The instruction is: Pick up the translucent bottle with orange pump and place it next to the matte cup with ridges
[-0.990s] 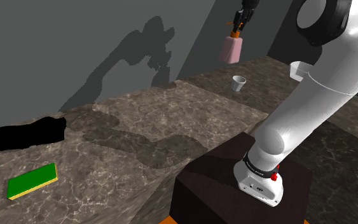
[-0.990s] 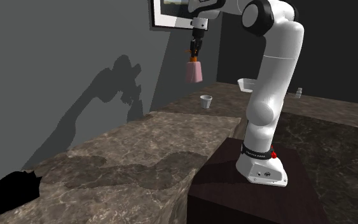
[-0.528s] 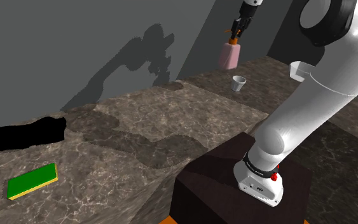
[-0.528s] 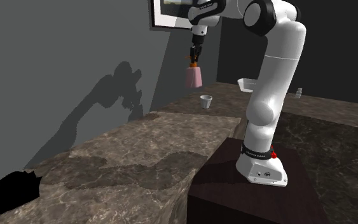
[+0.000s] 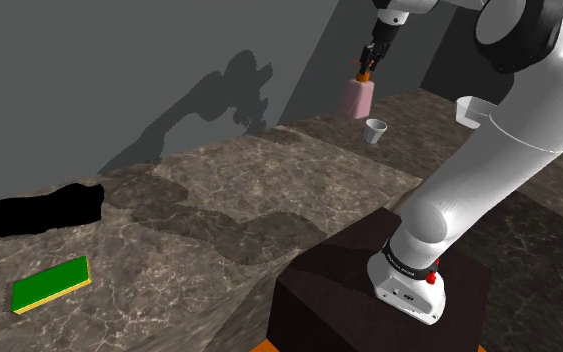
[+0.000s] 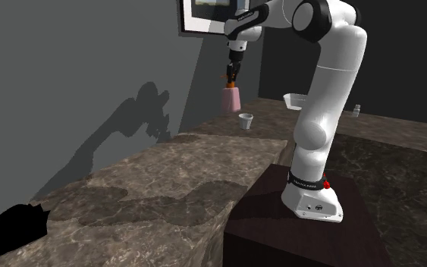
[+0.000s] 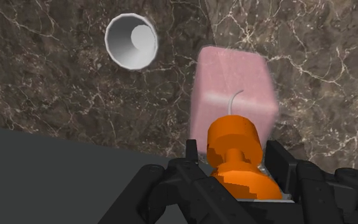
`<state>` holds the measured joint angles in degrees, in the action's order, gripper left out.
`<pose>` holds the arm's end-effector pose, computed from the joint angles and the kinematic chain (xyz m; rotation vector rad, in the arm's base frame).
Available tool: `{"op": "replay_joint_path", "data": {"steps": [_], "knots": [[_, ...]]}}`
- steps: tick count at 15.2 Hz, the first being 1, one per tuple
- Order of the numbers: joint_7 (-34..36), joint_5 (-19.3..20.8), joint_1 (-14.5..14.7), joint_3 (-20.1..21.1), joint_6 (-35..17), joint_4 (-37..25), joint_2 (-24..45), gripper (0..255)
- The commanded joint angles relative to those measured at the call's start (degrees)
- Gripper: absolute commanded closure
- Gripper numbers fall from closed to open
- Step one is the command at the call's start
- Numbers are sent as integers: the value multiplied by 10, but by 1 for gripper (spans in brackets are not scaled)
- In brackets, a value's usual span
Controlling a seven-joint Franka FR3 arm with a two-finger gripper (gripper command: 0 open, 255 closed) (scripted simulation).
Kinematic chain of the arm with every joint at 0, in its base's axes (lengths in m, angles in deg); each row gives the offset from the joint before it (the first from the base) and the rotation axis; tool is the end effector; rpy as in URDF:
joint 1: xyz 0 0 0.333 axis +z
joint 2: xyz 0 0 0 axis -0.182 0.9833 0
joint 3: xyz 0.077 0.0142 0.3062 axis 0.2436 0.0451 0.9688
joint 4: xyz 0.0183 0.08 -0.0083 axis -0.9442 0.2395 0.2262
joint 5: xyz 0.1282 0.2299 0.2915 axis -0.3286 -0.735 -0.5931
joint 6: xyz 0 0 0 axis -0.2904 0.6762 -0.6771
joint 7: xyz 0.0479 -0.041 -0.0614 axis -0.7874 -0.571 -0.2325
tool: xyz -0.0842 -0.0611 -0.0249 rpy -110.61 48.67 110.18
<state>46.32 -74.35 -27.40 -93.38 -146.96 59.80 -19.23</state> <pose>0.3924 -0.3939 0.5645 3.0546 -0.1978 0.2484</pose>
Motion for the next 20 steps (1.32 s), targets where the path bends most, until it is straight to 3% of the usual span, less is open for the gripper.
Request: {"op": "replay_joint_path", "data": {"steps": [1, 20], "knots": [[-2, -2, 0, -1, -16, 12, 4, 255], [-21, -22, -2, -6, -159, 129, 34, 255]]}}
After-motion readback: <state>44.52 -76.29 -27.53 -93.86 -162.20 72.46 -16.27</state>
